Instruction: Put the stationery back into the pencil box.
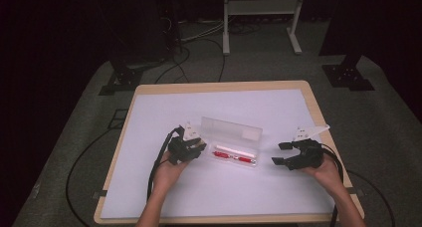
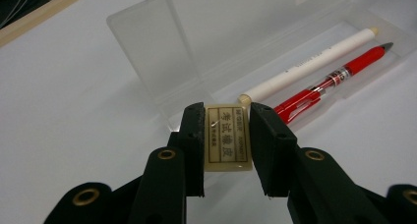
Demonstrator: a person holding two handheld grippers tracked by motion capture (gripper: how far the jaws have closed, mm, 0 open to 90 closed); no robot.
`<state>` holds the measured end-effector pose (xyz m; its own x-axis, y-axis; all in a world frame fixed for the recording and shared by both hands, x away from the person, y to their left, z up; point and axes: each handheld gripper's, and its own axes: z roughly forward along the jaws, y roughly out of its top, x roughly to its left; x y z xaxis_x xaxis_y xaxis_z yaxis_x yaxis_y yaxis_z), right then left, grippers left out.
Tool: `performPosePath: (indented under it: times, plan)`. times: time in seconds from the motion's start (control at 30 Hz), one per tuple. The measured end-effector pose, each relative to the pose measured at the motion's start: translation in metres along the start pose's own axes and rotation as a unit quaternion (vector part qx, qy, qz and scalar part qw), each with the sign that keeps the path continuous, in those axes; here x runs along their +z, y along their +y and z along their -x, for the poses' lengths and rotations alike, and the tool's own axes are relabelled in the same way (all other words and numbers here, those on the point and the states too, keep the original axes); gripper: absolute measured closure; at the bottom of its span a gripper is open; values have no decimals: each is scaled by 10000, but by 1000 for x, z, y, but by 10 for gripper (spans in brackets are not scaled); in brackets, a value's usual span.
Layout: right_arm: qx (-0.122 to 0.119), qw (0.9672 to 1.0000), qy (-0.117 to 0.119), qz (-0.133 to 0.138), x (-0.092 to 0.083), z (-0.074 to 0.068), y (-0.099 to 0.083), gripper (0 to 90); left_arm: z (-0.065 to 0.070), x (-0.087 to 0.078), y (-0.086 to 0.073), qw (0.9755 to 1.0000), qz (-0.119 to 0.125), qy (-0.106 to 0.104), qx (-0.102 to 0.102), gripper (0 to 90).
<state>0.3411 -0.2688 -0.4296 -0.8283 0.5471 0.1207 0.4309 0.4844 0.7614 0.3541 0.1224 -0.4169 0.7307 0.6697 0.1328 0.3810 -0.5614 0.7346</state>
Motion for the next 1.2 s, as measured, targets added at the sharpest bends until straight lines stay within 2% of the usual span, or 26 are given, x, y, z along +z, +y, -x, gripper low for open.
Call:
performPosePath:
  times: [0.67,0.8,1.1,1.13,1.2]
  plan:
    - [-11,10000,-21,-3,-2,0,0,310,-7,20,1,9995,-48,41,-309,683]
    - [-3,10000,-28,-1,-3,1,0,308,-8,24,0,9994,-135,49,-302,683]
    - [-4,10000,-34,20,-4,1,0,307,-9,33,-1,9990,-165,58,-423,683]
    - [7,10000,-34,22,-4,1,0,307,-10,33,-1,9990,-230,53,-376,682]
    - [10,10000,-38,23,-5,1,0,307,-10,35,-2,9987,-187,65,-467,682]
